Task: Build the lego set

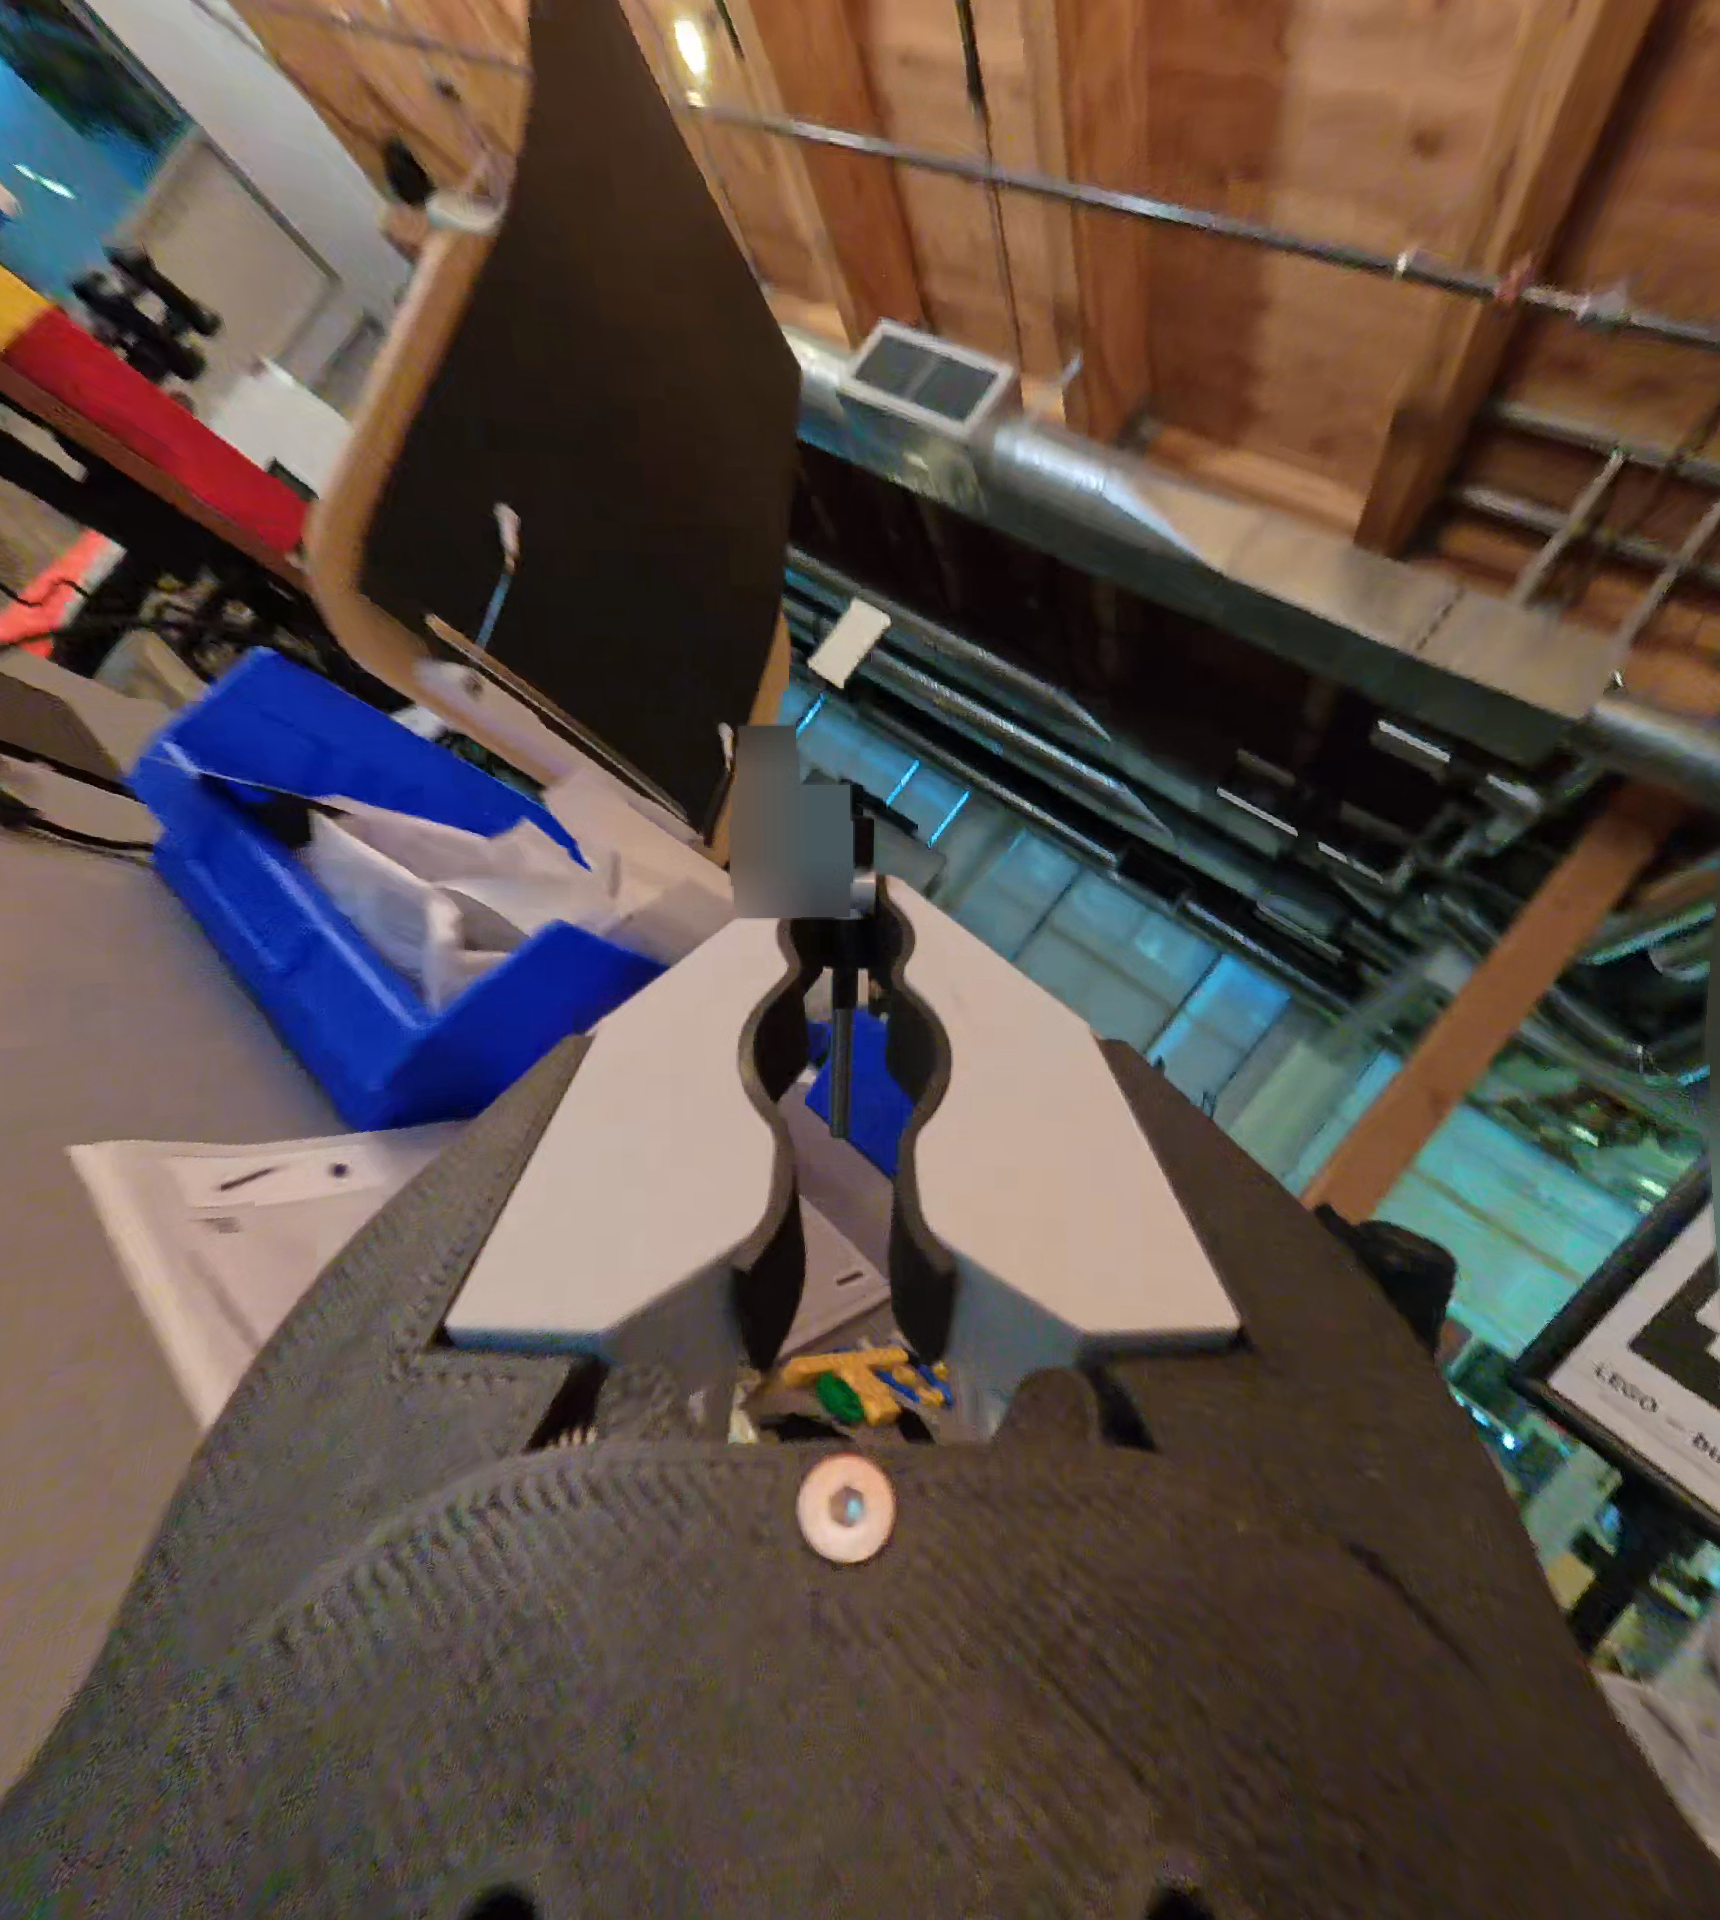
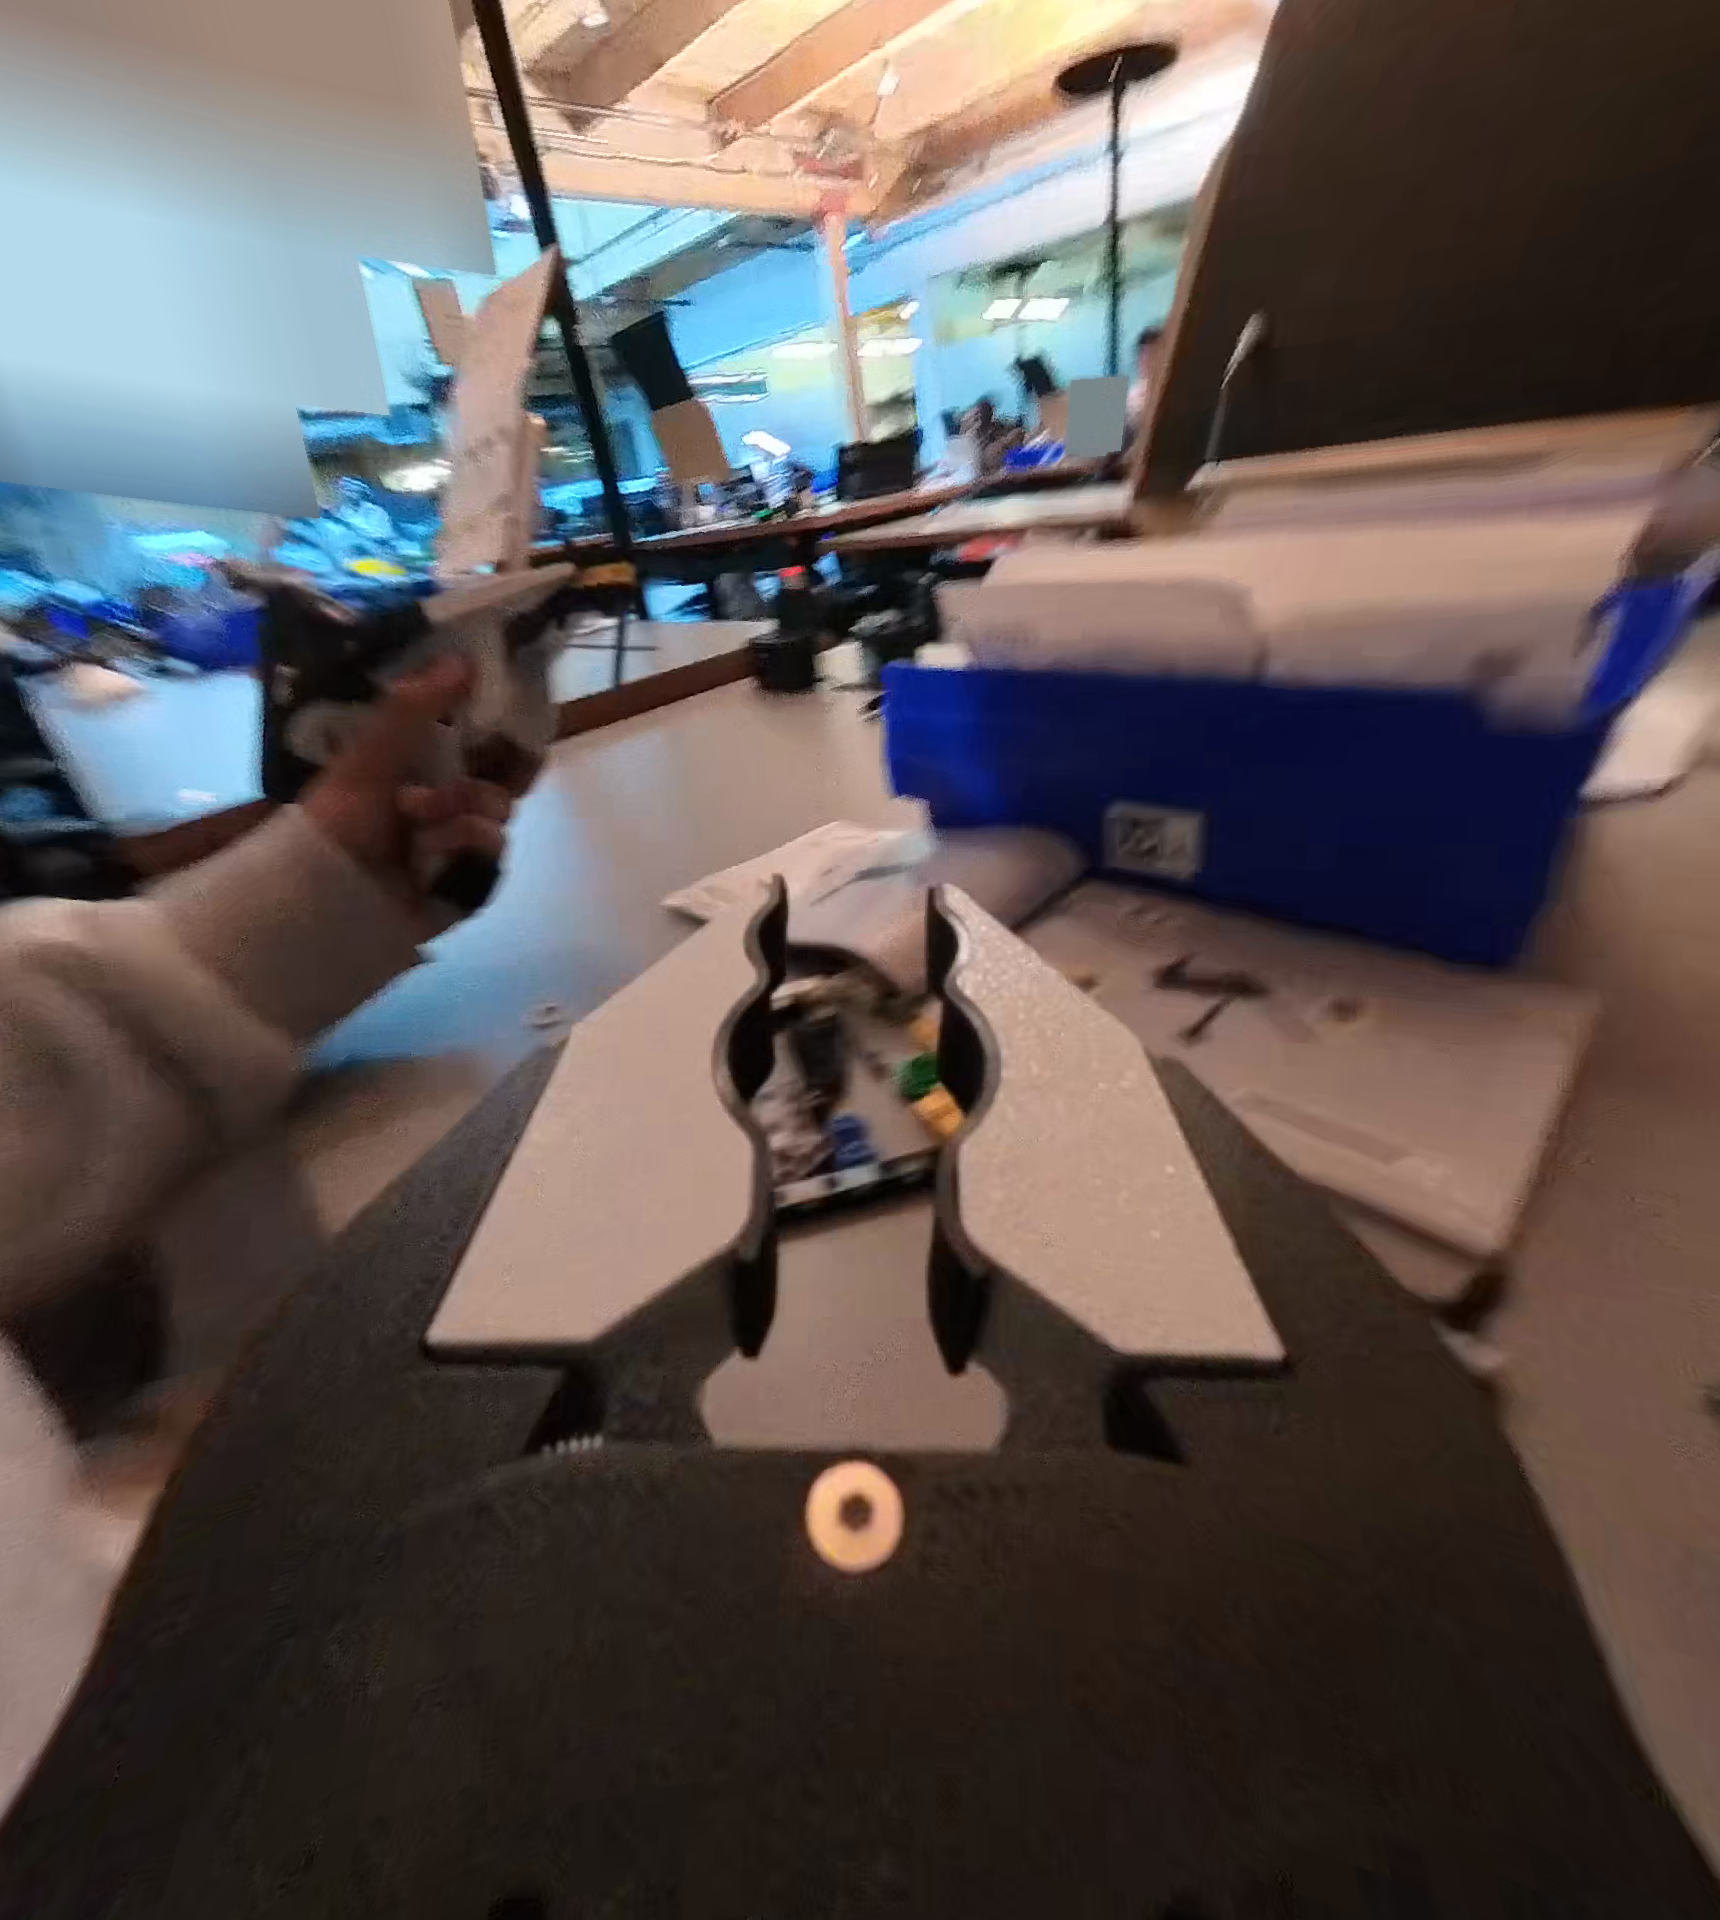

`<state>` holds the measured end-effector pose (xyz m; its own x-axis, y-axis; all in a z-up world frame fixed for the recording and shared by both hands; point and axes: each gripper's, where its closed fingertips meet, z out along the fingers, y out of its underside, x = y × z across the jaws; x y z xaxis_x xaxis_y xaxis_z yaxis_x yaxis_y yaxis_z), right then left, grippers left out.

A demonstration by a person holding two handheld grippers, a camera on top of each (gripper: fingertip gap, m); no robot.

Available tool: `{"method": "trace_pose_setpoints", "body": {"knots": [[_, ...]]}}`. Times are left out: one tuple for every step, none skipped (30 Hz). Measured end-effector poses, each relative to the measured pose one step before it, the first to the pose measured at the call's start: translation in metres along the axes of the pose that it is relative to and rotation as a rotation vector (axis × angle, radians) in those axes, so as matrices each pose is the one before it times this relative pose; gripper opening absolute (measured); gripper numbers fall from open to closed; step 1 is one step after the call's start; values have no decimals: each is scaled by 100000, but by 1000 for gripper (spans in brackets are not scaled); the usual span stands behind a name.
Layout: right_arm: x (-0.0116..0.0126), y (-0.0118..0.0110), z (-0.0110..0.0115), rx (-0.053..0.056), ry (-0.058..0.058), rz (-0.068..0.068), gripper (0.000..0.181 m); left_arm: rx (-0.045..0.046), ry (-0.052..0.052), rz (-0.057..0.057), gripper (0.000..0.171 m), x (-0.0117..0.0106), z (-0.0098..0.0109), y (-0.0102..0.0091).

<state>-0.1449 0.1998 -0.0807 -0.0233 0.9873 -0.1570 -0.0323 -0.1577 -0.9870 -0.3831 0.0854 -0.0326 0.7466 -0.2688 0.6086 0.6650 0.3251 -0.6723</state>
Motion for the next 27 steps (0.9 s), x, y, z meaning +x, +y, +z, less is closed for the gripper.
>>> {"method": "trace_pose_setpoints", "body": {"knots": [[-571,720,-160,-2937,-3218,8145,23,2234,-141,-1166,6,-504,-711,-801],[-328,690,-183,-2056,-1511,6678,23,2666,483,-1446,6,-311,-555,-690],[-290,517,-227,-497,-1449,5032,20,2420,1052,-1959,6,-212,-384,-513],[-150,502,-198,-506,-869,2927,17,1463,1112,-2508,6,-172,-235,-252],[153,525,-106,-1162,854,793,17,988,1238,-2796,7,-147,-111,-88],[95,343,-8,-980,357,-715,17,1028,1731,-2953,7,-12,-38,-32],[-34,169,88,-794,-744,-901,15,1043,1695,-2615,7,46,18,-27],[-137,136,195,-1227,-1451,-41,15,604,1128,-1844,7,35,31,44],[-302,217,231,-1796,-2495,333,14,145,672,-1140,7,28,47,85],[-300,269,236,-1715,-2356,166,12,29,371,-715,7,44,48,70],[-162,279,193,-1597,-1403,-66,9,-174,335,-438,7,65,66,76],[-58,226,147,-1438,-764,82,7,-358,427,-129,7,99,67,95],[-62,161,103,-1211,-1121,649,6,-566,25,125,7,57,75,112],[-81,89,64,-768,-1640,1060,6,-694,-489,767,7,17,73,120],[-51,15,-3,-244,-1574,1365,6,-1286,-1371,1952,7,-33,111,218],[-9,-57,-47,289,-1355,1557,6,-2370,-2079,3648,7,-4,197,364],[-16,-128,-88,792,-1186,1368,5,-3363,-2088,4955,6,97,278,518],[-2,-177,-133,1242,-791,892,4,-3777,-1759,5460,7,191,336,561],[-26,-159,-115,1199,-613,437,2,-3494,-1462,5187,7,219,341,548],[-58,-89,-73,663,-585,-31,1,-2744,-1189,4227,6,181,291,470],[-93,19,-8,-98,-644,-425,0,-1952,-843,3020,7,128,238,390],[-103,101,51,-723,-497,-529,0,-1171,-490,1566,6,60,167,279],[-98,152,80,-1023,-417,-772,0,-280,-53,-170,7,-4,96,150],[-95,153,76,-941,-251,-911,0,342,58,-1254,6,-76,21,40],[-102,109,45,-676,-245,-928,0,870,115,-1460,6,-80,-42,-47],[-86,92,35,-434,-247,-698,0,1106,-99,-1278,6,-112,-79,-114],[-71,33,4,-205,-300,-450,0,984,-340,-902,7,-128,-100,-127]]}}
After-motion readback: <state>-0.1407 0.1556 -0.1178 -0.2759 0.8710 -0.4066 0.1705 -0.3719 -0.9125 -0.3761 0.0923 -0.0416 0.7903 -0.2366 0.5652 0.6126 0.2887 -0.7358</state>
